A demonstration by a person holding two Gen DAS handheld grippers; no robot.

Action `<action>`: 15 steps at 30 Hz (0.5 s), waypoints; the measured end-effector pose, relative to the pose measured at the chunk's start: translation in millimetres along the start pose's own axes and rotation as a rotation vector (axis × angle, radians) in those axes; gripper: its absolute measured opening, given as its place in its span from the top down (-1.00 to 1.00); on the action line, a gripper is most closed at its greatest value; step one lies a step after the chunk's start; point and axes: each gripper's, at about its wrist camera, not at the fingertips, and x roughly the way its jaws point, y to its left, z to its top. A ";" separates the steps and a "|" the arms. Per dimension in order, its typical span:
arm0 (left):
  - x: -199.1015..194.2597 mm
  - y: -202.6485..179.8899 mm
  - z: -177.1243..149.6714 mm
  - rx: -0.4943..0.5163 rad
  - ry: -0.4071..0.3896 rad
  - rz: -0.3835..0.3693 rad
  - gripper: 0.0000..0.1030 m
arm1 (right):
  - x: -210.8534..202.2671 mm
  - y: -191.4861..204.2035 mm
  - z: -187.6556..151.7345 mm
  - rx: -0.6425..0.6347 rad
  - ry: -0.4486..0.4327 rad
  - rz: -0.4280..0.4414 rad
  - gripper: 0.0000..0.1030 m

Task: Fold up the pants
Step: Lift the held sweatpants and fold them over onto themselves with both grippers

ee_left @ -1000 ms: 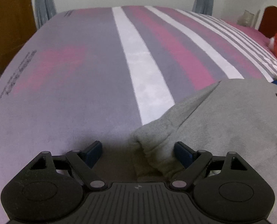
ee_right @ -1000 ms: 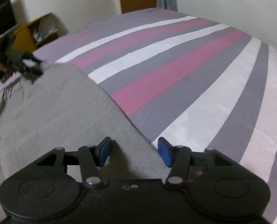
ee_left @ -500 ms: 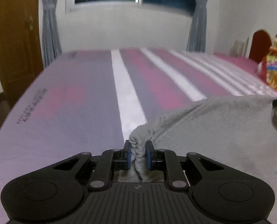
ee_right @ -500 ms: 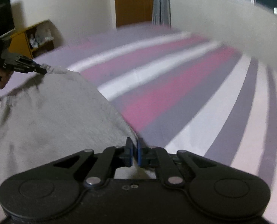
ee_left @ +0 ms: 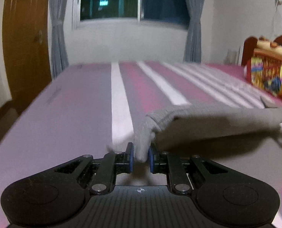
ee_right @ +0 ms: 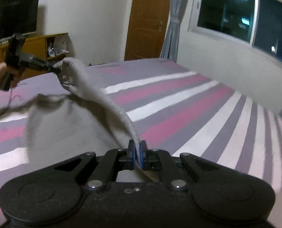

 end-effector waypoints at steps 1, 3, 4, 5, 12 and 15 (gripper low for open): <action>-1.2 -4.7 -13.4 -0.014 0.022 0.016 0.69 | 1.5 7.1 -11.2 0.026 0.012 0.010 0.91; 3.3 -11.1 -38.7 -0.032 0.092 0.066 0.68 | 15.1 23.7 -33.3 0.094 0.053 0.019 0.90; 3.2 -15.0 -49.7 -0.040 0.111 0.098 0.65 | 26.7 28.3 -46.3 0.127 0.092 0.000 0.89; -0.4 -18.4 -56.3 -0.051 0.098 0.114 0.52 | 35.9 28.4 -55.7 0.162 0.131 -0.018 0.85; -71.1 -7.5 -62.6 -0.328 -0.031 0.108 -0.58 | -3.3 7.6 -71.9 0.529 0.027 -0.046 0.31; -81.5 4.2 -68.7 -0.573 -0.071 -0.040 -0.57 | -10.4 -5.8 -82.2 0.692 -0.011 -0.044 0.25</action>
